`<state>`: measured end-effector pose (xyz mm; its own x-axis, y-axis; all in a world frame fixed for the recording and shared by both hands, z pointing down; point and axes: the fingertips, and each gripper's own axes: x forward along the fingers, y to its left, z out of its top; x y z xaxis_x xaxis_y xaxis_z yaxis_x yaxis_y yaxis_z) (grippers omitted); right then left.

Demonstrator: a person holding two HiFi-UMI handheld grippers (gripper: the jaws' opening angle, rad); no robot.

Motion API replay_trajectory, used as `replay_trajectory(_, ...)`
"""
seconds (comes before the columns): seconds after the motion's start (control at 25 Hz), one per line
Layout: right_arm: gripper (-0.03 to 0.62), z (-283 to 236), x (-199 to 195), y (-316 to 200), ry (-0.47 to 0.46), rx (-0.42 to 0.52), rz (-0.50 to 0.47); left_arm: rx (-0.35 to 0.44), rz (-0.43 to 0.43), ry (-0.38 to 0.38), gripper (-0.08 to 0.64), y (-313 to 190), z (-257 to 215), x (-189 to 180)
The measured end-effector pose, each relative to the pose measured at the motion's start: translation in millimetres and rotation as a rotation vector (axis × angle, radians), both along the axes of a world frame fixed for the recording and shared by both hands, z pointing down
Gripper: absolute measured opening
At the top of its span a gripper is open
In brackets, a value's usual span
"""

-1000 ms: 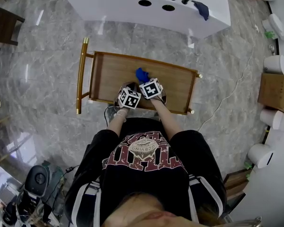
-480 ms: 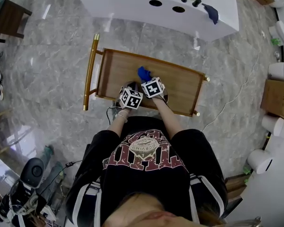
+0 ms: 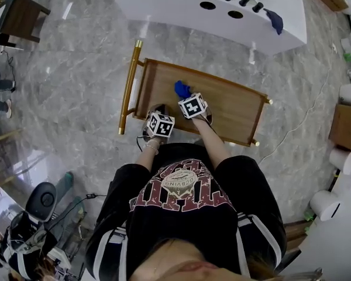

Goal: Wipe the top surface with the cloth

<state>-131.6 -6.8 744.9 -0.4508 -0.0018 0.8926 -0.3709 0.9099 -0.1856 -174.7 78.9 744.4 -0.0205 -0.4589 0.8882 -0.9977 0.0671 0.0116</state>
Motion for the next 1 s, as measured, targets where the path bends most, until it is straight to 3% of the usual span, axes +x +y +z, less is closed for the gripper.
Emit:
replay_trajectory(0.2,0.089,0,-30,13,-0.009,-0.001,-0.041,-0.015,-0.057,-0.003,0.048,24,-1,-28)
replay_trajectory(0.48,0.088,-2,-63,30,-0.017,0.000,-0.096,-0.028,-0.075,-0.009,0.048,46,1,-45)
replay_trajectory(0.76,0.089,0,-69,33,-0.037,-0.008,-0.075,-0.051,-0.041,-0.008,0.049,47,8,-46)
replay_trajectory(1.0,0.089,0,-70,33,-0.037,-0.008,-0.067,-0.013,-0.067,0.038,0.049,47,6,-47)
